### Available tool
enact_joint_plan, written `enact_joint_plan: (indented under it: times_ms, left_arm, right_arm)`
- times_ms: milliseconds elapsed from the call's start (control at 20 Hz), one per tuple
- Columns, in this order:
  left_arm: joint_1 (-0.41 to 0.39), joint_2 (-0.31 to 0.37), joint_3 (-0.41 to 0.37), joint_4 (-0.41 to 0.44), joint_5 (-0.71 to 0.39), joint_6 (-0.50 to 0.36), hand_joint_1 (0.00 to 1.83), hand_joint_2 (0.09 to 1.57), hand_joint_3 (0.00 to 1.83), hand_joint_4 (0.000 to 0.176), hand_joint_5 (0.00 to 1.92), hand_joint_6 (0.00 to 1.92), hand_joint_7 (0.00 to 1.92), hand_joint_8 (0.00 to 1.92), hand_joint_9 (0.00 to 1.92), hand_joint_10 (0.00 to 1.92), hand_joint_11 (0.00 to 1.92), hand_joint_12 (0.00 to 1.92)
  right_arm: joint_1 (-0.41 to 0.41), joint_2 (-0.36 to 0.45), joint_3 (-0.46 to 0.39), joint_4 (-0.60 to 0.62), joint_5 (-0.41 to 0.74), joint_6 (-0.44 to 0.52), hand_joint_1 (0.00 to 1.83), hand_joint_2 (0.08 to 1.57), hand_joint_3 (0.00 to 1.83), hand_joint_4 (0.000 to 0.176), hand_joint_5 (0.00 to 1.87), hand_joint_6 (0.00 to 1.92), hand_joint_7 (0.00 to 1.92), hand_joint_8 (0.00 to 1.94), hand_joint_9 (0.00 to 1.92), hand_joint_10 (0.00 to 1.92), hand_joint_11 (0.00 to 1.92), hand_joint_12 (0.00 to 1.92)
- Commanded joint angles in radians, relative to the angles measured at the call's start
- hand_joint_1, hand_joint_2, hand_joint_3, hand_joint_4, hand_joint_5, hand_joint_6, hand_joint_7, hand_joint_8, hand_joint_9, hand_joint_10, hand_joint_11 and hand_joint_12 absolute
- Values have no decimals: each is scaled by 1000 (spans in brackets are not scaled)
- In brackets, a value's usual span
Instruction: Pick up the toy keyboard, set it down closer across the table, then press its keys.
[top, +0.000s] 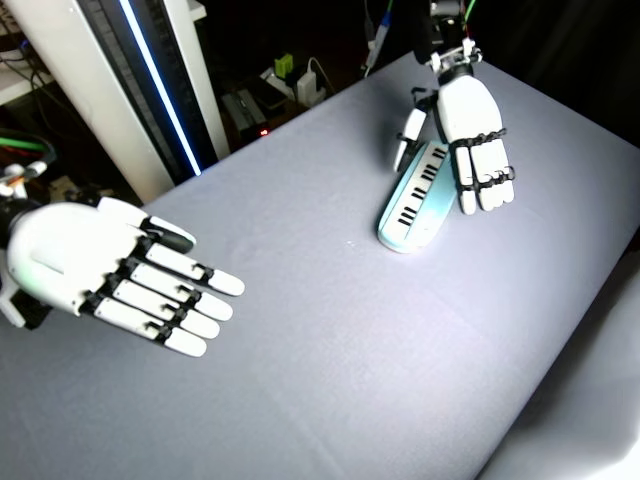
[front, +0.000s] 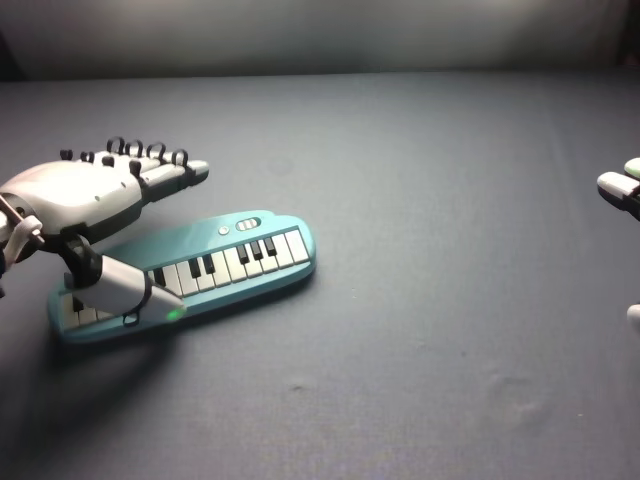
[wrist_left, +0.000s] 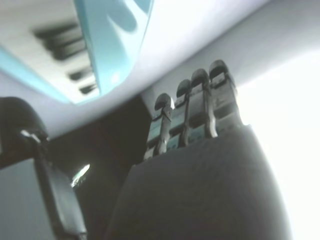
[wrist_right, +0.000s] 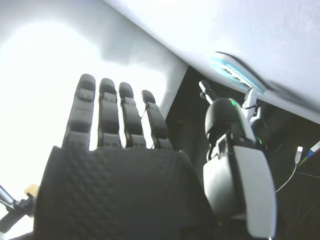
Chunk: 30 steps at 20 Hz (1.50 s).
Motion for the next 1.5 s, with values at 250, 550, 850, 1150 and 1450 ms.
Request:
enact_joint_plan:
  times_ms: [250,550,850,1150,1450]
  left_arm:
    - [-12,-38,21,8,-27,4,858,937,8,60,0,0,0,0,0,0,0,0]
    - [-11,-48,21,43,-17,-13,911,1005,0,11,0,0,19,1,101,17,0,1123]
    - [-11,-57,32,43,-19,-32,1316,1171,13,0,718,57,757,1140,633,1516,688,1808]
    - [-14,-57,29,45,-33,-35,1309,1282,2,0,379,1095,624,1579,546,1900,703,1921]
    - [-36,-46,6,76,-78,-37,1303,1296,3,0,269,1504,598,1617,528,1921,707,1921]
  right_arm:
    - [0,1,6,3,110,-3,213,1319,3,32,0,0,0,0,0,0,0,0]
    - [-3,0,6,8,110,-2,218,1339,6,9,0,0,0,0,0,0,0,0]
    - [-5,-1,6,12,110,-2,218,1337,1,14,0,0,0,0,0,0,0,0]
    - [-5,-2,6,13,110,-2,252,1344,1,25,0,0,0,0,0,0,0,0]
    - [-5,-2,7,14,111,-2,249,1342,0,39,0,0,0,0,0,0,0,0]
